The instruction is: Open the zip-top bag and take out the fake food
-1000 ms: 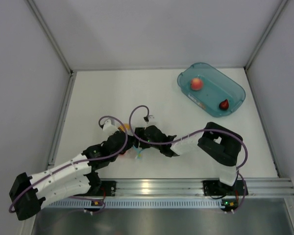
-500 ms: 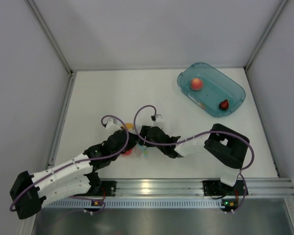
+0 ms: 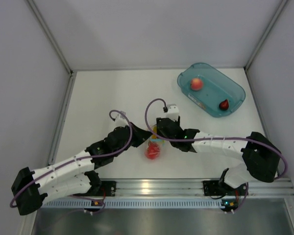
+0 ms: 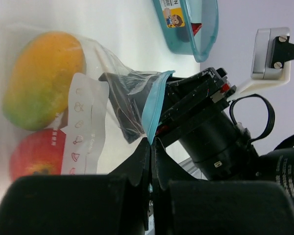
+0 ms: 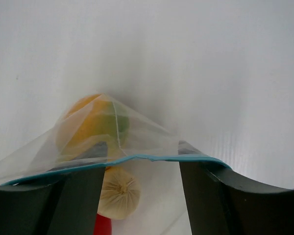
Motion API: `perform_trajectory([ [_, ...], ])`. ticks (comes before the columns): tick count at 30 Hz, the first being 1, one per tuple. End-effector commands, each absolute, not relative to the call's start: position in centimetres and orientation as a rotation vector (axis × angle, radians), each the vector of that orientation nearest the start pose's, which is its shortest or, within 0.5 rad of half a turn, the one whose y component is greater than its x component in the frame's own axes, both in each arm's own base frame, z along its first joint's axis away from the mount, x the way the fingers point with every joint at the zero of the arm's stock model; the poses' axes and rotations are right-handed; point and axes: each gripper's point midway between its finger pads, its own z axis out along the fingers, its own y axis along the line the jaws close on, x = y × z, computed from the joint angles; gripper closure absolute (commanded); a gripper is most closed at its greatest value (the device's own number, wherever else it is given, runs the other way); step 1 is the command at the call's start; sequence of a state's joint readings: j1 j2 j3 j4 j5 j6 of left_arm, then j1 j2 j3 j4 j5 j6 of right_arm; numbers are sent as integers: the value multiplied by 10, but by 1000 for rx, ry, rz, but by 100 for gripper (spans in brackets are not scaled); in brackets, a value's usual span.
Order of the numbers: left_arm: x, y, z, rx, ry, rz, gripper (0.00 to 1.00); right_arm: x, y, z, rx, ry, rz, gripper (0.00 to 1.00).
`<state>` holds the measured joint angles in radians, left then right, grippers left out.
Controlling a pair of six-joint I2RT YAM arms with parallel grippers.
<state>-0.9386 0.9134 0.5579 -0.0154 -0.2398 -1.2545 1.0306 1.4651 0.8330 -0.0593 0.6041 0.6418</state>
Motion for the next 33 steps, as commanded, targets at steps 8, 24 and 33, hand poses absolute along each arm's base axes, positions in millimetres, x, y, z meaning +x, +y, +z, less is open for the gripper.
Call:
perform_trajectory([
  [8, 214, -256, 151, -522, 2087, -1006, 100, 241, 286, 109, -398, 2271, 316, 44],
  [24, 212, -234, 109, -539, 2156, -823, 100, 218, 352, 119, -372, 2209, 694, 52],
  [33, 211, -234, 107, -550, 2163, -830, 100, 233, 368, 94, -305, 2230, 664, 56],
])
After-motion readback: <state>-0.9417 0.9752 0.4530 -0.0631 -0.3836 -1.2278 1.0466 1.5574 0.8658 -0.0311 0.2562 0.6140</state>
